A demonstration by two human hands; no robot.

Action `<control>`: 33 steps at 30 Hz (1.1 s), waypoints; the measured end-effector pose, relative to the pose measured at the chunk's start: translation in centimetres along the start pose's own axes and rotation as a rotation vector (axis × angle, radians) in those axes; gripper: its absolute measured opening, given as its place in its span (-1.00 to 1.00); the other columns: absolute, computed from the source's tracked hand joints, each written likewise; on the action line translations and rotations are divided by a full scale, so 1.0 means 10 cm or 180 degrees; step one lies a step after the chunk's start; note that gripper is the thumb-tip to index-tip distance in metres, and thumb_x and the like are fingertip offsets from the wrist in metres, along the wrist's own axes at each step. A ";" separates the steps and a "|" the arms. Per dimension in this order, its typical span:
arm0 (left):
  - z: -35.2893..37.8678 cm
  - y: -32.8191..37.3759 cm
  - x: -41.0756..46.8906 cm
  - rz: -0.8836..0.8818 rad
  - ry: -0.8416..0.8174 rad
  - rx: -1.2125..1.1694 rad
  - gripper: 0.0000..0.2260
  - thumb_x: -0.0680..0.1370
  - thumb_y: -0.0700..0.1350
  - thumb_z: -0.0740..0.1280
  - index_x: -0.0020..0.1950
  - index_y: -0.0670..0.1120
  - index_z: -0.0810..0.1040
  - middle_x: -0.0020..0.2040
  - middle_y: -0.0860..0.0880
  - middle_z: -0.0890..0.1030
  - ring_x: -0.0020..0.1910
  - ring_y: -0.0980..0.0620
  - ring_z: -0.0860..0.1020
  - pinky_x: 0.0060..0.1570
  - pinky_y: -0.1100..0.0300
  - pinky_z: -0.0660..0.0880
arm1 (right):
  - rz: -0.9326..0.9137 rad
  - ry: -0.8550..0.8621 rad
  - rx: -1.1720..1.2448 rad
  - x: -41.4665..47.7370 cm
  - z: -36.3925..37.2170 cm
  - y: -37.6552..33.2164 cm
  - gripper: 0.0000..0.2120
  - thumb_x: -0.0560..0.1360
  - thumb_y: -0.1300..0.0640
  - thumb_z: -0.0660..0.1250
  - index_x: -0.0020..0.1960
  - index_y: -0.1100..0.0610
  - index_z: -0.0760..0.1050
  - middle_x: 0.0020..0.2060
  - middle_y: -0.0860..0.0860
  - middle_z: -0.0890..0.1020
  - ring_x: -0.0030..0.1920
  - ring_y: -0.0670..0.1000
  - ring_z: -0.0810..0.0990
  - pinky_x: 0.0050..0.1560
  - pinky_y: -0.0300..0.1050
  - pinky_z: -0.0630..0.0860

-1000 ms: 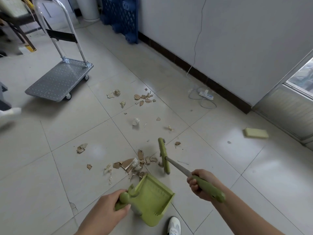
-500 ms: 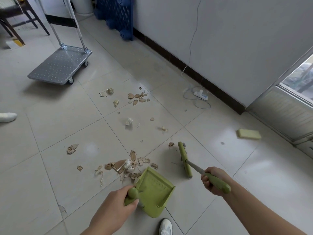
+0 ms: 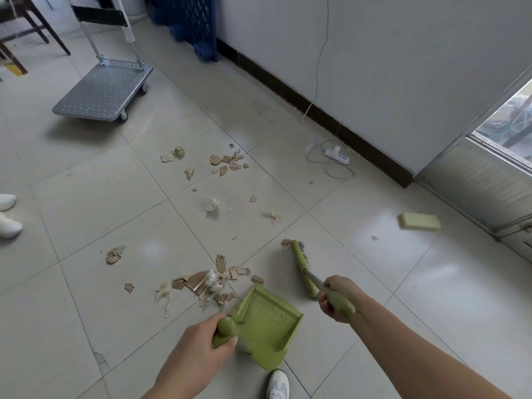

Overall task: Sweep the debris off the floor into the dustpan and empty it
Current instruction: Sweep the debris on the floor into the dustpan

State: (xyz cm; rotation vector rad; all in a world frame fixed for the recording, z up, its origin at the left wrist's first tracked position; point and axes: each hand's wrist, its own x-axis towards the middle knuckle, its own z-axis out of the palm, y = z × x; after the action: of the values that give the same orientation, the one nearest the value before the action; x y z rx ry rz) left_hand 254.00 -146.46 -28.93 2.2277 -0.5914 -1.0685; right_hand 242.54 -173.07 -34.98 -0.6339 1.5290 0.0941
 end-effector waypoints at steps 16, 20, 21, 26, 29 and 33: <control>-0.05 0.05 0.10 -0.0085 0.0205 -0.0029 -0.90 0.50 -0.05 0.37 -0.03 0.14 0.58 -0.20 0.02 0.64 -0.33 0.19 0.51 -0.32 0.37 0.43 | 0.0005 -0.0640 -0.0328 -0.05 0.77 0.00 -0.85 0.58 0.28 0.01 0.10 0.28 0.30 -0.40 0.11 0.37 -0.72 -0.06 0.35 -0.68 -0.33 0.32; -0.08 0.04 0.13 -0.0082 0.0267 0.0043 -0.96 0.50 -0.04 0.36 -0.08 0.09 0.56 -0.24 0.06 0.60 -0.32 0.17 0.48 -0.32 0.37 0.40 | 0.0059 -0.0761 -0.0394 -0.04 0.87 0.03 -0.77 0.59 0.27 0.02 0.21 0.30 0.29 -0.40 0.12 0.39 -0.71 -0.06 0.37 -0.67 -0.32 0.33; -0.08 0.04 0.13 -0.0077 0.0283 0.0060 -0.98 0.50 -0.04 0.36 -0.08 0.08 0.56 -0.27 0.08 0.58 -0.35 0.17 0.46 -0.34 0.38 0.38 | 0.0066 -0.0789 -0.0397 -0.04 0.87 0.03 -0.76 0.59 0.27 0.02 0.21 0.30 0.29 -0.40 0.12 0.39 -0.71 -0.06 0.37 -0.67 -0.32 0.33; -0.12 0.03 0.12 -0.0142 0.0335 0.0118 -0.93 0.50 -0.04 0.35 -0.03 0.07 0.56 -0.29 0.09 0.55 -0.35 0.22 0.46 -0.35 0.40 0.38 | 0.0175 -0.0910 -0.0341 -0.07 0.77 -0.03 -0.78 0.60 0.21 0.08 0.18 0.28 0.35 -0.45 0.09 0.40 -0.67 -0.07 0.37 -0.67 -0.34 0.33; -0.15 0.02 0.12 -0.0172 0.0349 0.0132 -0.90 0.50 -0.04 0.35 0.01 0.09 0.56 -0.22 0.06 0.58 -0.30 0.18 0.49 -0.30 0.38 0.40 | 0.0206 -0.1011 -0.0287 -0.11 0.61 -0.11 -0.82 0.60 0.21 0.13 0.13 0.29 0.37 -0.46 0.07 0.41 -0.66 -0.09 0.38 -0.68 -0.34 0.32; -0.17 0.01 0.15 -0.0216 0.0373 0.0102 -0.89 0.49 -0.02 0.36 0.01 0.10 0.56 -0.18 0.07 0.61 -0.21 0.15 0.54 -0.19 0.28 0.47 | 0.0189 -0.1085 -0.0320 -0.14 0.33 -0.28 -0.93 0.55 0.27 0.13 0.02 0.25 0.34 -0.41 0.06 0.41 -0.64 -0.10 0.37 -0.68 -0.34 0.31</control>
State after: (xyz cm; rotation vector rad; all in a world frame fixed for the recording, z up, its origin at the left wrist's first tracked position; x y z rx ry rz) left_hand 256.23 -146.88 -28.83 2.3348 -0.4892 -0.9597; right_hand 246.64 -173.53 -33.01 -0.6170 1.2185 0.3106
